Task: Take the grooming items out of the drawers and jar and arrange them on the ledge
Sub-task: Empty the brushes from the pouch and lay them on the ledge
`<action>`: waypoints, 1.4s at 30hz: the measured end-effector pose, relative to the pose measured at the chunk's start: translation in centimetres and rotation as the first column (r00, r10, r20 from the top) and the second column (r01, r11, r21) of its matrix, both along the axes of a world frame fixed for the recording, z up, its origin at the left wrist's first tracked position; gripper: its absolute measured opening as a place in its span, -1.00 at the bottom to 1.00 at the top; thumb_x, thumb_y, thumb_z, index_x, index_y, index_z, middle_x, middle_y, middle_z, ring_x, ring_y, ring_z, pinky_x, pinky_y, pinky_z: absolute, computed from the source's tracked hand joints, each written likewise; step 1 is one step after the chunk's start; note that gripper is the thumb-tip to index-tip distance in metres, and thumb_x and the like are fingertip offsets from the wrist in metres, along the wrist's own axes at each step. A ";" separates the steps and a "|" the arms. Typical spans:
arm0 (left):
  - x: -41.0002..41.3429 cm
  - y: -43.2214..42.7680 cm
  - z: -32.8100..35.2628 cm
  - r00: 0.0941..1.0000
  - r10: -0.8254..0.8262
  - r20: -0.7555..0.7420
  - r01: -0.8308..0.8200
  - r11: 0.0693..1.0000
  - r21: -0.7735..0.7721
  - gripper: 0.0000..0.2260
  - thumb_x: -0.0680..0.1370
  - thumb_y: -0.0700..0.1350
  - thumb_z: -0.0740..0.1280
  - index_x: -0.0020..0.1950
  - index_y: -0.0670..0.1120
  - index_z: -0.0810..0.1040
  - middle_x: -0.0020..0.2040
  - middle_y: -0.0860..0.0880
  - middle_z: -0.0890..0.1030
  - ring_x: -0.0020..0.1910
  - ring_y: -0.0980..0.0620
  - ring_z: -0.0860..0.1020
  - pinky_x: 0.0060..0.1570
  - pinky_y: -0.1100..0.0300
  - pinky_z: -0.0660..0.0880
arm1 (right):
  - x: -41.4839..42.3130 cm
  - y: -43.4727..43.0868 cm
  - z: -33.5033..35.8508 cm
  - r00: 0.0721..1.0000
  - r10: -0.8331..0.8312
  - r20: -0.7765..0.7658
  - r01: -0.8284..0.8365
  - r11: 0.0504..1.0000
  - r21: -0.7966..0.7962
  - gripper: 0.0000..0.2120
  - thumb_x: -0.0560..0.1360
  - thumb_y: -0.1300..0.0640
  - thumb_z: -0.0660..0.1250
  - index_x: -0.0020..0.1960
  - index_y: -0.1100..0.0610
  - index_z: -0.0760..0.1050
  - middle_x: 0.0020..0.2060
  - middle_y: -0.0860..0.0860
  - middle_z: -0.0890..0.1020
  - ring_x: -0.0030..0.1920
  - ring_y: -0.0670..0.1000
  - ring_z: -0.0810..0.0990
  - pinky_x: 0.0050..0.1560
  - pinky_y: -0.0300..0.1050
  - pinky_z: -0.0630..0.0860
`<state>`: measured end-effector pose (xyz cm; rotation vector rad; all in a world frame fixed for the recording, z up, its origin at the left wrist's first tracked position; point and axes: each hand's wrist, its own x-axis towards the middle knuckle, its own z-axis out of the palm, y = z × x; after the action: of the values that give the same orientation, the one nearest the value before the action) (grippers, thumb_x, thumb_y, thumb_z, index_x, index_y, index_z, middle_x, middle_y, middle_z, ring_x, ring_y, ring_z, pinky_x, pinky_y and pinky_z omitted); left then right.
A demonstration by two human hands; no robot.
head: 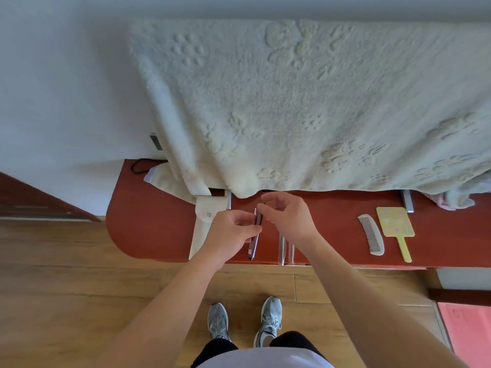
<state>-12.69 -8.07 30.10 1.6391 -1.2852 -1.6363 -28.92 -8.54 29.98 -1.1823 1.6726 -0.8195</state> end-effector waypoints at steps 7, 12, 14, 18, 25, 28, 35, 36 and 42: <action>2.8 1.1 0.6 1.000 0.009 -0.007 -0.009 1.000 0.024 -0.92 0.48 -0.17 0.50 -0.04 -0.07 0.72 -0.19 0.01 0.72 -0.19 0.05 0.70 -0.11 0.19 0.64 | 3.0 0.3 1.0 0.999 0.033 0.004 -0.033 0.999 -0.043 -0.86 0.40 0.10 0.50 -0.03 0.03 0.67 -0.36 -0.08 0.64 -0.41 -0.15 0.52 -0.31 -0.16 0.48; 3.9 1.5 0.7 1.000 -0.002 0.031 0.003 1.000 -0.011 -0.95 0.48 -0.14 0.51 -0.08 -0.02 0.71 -0.22 0.05 0.72 -0.22 0.05 0.69 -0.14 0.19 0.64 | 4.3 0.5 1.4 0.999 0.036 -0.031 -0.038 0.998 -0.048 -0.85 0.43 0.08 0.49 0.00 0.03 0.66 -0.35 -0.09 0.64 -0.44 -0.20 0.50 -0.35 -0.27 0.44; 4.1 1.5 0.7 1.000 0.005 0.030 -0.005 1.000 -0.019 -0.94 0.48 -0.15 0.50 -0.09 0.01 0.70 -0.21 0.05 0.72 -0.21 0.05 0.70 -0.13 0.19 0.65 | 4.7 0.5 1.4 0.999 0.041 -0.035 -0.042 0.999 -0.032 -0.82 0.44 0.07 0.48 0.04 0.01 0.65 -0.33 -0.08 0.66 -0.40 -0.15 0.56 -0.29 -0.18 0.54; 4.6 1.4 0.8 1.000 0.013 0.006 -0.013 1.000 -0.011 -0.91 0.48 -0.17 0.50 -0.12 0.03 0.70 -0.20 0.04 0.72 -0.17 0.02 0.70 -0.10 0.14 0.66 | 5.1 0.5 1.2 0.998 0.062 -0.009 -0.062 0.998 -0.002 -0.76 0.43 0.10 0.46 0.09 -0.02 0.63 -0.30 -0.05 0.70 -0.25 -0.01 0.68 -0.08 0.08 0.65; 5.0 1.6 0.6 0.999 0.018 -0.047 -0.017 1.000 0.025 -0.93 0.49 -0.23 0.48 -0.09 -0.07 0.70 -0.19 -0.03 0.72 -0.17 -0.02 0.70 -0.10 0.13 0.65 | 5.5 0.5 1.6 0.996 0.064 -0.061 -0.066 0.998 -0.020 -0.77 0.42 0.15 0.48 0.07 0.00 0.66 -0.31 -0.04 0.68 -0.27 -0.01 0.67 -0.14 -0.05 0.64; 5.3 1.4 0.7 0.999 -0.017 -0.040 0.017 1.000 0.017 -0.94 0.50 -0.23 0.47 -0.05 -0.13 0.70 -0.20 -0.05 0.71 -0.18 -0.04 0.70 -0.08 0.08 0.66 | 5.9 0.4 1.8 0.998 0.047 -0.048 -0.048 0.999 -0.015 -0.78 0.42 0.18 0.49 0.05 0.03 0.67 -0.33 -0.05 0.68 -0.32 -0.09 0.65 -0.21 -0.18 0.57; 6.2 0.0 0.8 1.000 -0.029 0.011 0.029 1.000 0.009 -0.94 0.49 -0.24 0.47 -0.06 -0.19 0.70 -0.13 -0.19 0.71 -0.12 -0.18 0.70 -0.01 -0.06 0.65 | 6.9 -0.1 1.9 0.997 -0.025 0.067 0.026 1.000 -0.015 -0.84 0.43 0.24 0.47 -0.03 0.04 0.66 -0.31 0.00 0.69 -0.36 -0.10 0.63 -0.11 -0.06 0.64; 6.3 -0.2 0.8 0.999 -0.033 0.017 0.033 0.999 0.012 -0.95 0.49 -0.24 0.47 -0.07 -0.19 0.70 -0.14 -0.18 0.72 -0.12 -0.16 0.70 -0.02 -0.04 0.66 | 7.2 -0.1 2.0 0.997 -0.034 0.075 0.036 0.999 -0.013 -0.84 0.43 0.25 0.47 -0.07 0.01 0.65 -0.31 -0.01 0.69 -0.34 -0.08 0.64 -0.08 -0.03 0.65; 7.8 2.2 0.2 0.989 -0.136 0.063 0.133 0.990 0.048 -0.93 0.49 -0.19 0.45 -0.11 -0.09 0.74 -0.19 -0.03 0.72 -0.15 0.04 0.69 -0.10 0.25 0.61 | 3.6 -3.1 3.0 0.927 -0.319 0.199 0.318 0.947 0.033 -0.87 0.46 0.31 0.41 -0.05 0.13 0.65 -0.31 0.03 0.69 -0.28 -0.01 0.64 -0.13 -0.11 0.64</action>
<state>-4.85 -5.84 30.30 1.6772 -1.4303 -1.7128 -25.35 -11.64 33.00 -0.8036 1.7158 -1.1014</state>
